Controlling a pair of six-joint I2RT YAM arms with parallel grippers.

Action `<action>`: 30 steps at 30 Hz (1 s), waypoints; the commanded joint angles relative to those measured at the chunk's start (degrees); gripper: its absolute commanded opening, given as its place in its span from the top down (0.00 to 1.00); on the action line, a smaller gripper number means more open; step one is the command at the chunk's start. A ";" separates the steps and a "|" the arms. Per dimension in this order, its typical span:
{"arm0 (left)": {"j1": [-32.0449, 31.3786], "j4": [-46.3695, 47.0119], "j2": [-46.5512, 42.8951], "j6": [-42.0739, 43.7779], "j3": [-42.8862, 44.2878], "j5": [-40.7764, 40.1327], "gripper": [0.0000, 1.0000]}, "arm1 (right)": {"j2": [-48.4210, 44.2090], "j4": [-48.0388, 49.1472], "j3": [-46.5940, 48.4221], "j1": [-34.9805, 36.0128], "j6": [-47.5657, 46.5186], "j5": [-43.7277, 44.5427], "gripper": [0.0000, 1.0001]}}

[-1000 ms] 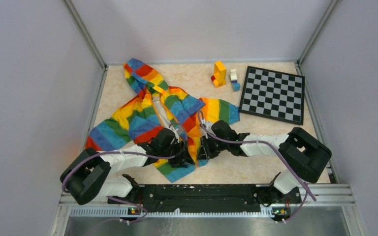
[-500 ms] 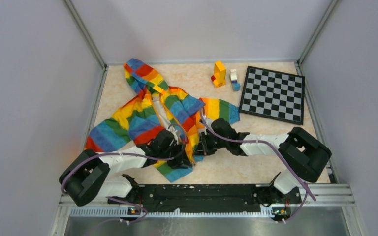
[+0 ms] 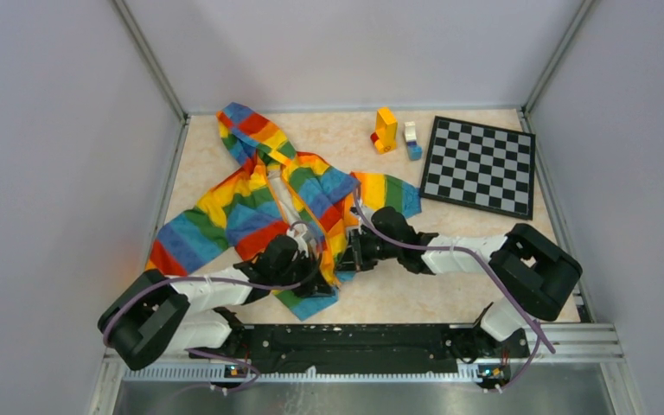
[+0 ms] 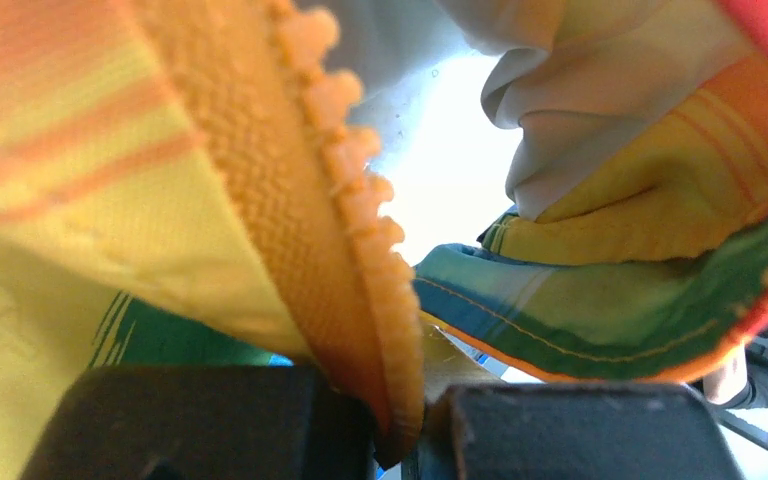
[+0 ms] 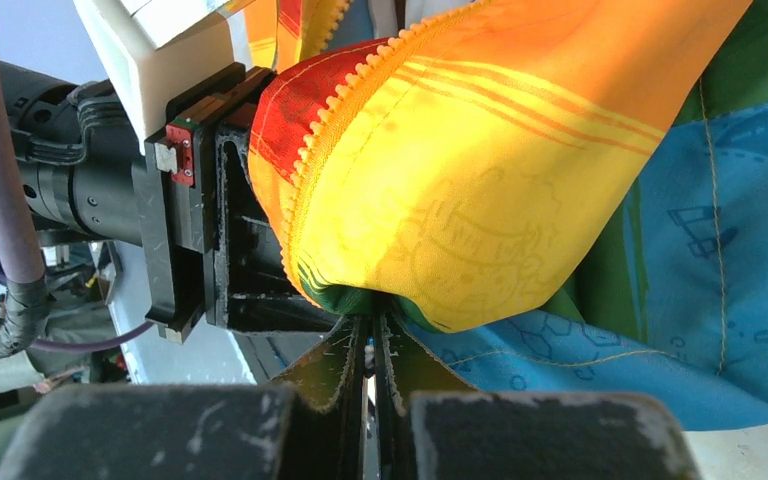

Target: Zip up the jacket

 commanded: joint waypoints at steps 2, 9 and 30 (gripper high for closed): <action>0.14 5.14 -2.21 -0.45 -2.13 0.54 0.97 | -0.28 5.84 0.29 -0.18 1.66 -0.48 1.00; 0.06 2.59 -1.60 6.16 -0.83 1.47 1.00 | 3.84 10.79 1.90 0.23 6.84 -1.88 1.00; -3.76 6.50 11.35 6.62 5.48 0.48 1.00 | 6.51 14.84 -1.28 -0.16 19.55 -3.09 1.00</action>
